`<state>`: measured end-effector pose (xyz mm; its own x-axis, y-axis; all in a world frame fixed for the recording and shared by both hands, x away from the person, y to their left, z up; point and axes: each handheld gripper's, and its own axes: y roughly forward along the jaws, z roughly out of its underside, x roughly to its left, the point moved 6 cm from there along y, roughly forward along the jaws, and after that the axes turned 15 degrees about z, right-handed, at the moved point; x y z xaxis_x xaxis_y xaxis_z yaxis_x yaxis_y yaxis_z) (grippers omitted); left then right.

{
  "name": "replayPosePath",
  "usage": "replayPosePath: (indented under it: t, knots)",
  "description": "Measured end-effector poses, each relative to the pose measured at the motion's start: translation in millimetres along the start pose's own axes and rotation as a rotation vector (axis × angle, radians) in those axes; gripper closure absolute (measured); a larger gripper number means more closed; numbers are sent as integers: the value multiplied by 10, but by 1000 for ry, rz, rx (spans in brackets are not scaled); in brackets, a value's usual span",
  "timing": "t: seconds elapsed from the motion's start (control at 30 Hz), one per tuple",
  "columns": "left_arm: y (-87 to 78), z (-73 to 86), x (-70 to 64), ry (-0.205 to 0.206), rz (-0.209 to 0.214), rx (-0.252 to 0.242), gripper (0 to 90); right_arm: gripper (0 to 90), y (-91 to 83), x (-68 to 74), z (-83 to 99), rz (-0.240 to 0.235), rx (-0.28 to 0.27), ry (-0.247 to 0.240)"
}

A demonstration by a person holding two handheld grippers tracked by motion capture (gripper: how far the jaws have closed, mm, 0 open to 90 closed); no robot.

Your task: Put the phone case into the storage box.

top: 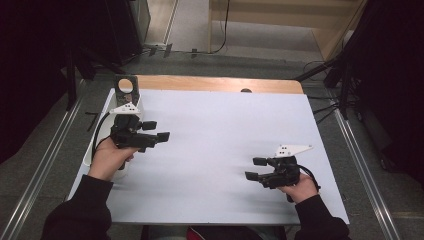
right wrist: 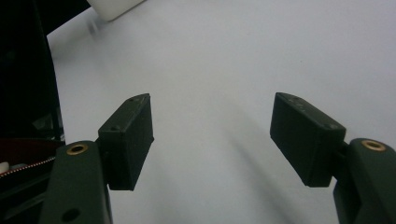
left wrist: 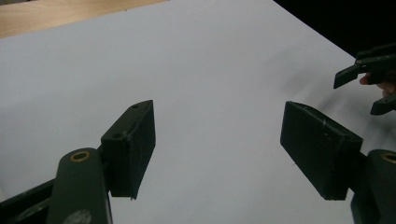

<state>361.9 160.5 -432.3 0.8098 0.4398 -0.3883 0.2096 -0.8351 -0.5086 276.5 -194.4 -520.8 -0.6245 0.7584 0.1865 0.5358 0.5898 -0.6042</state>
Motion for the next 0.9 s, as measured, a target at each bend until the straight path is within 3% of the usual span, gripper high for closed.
replayPosePath:
  t: [0.9]
  knots:
    - [162, 412, -169, 39, 23, 39, 262, 289, -10, -5, 6, -4, 1, 0]
